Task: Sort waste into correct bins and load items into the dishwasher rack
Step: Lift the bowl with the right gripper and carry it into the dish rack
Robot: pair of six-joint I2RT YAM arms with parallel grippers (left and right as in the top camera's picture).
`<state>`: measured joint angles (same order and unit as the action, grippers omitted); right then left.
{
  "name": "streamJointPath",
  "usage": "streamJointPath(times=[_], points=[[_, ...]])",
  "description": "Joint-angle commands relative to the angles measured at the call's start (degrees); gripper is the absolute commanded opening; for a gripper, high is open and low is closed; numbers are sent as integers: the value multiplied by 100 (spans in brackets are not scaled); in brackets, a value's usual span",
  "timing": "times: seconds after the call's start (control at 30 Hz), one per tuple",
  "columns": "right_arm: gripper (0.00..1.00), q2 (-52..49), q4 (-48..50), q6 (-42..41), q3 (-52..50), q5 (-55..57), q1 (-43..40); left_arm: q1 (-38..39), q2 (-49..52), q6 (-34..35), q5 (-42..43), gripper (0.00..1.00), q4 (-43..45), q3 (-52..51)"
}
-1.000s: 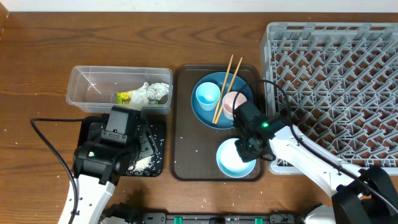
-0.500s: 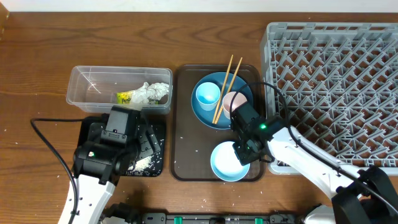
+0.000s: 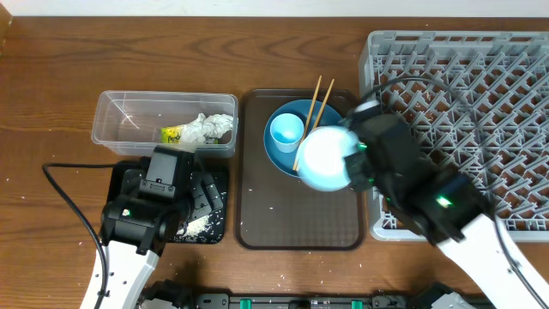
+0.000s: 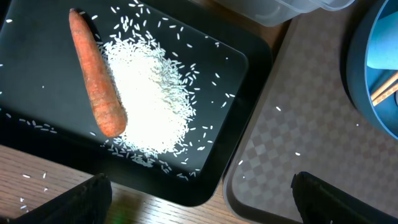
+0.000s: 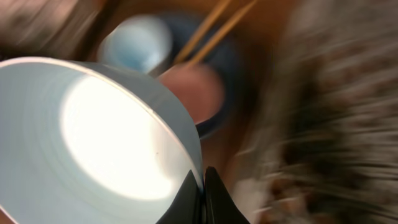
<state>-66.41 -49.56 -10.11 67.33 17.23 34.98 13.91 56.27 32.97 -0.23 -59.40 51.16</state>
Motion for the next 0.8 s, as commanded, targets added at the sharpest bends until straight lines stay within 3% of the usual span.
streamJointPath(times=[0.0, 0.17, 0.27, 0.5, 0.77], points=[[1, 223, 236, 31, 42, 2398, -264, -24, 22, -17, -68, 95, -15, 28], [1, 221, 1117, 33, 39, 4264, -901, -24, 22, -17, -68, 95, -15, 28], [1, 17, 1908, 55, 37, 4673, -1456, -24, 22, -17, -68, 95, -15, 28], [1, -1043, 3718, 1657, 37, 4898, -2695, -24, 22, -17, -68, 95, -15, 28], [1, -2588, 4865, 2446, 37, 4894, -3040, -24, 22, -17, -68, 96, -15, 28]])
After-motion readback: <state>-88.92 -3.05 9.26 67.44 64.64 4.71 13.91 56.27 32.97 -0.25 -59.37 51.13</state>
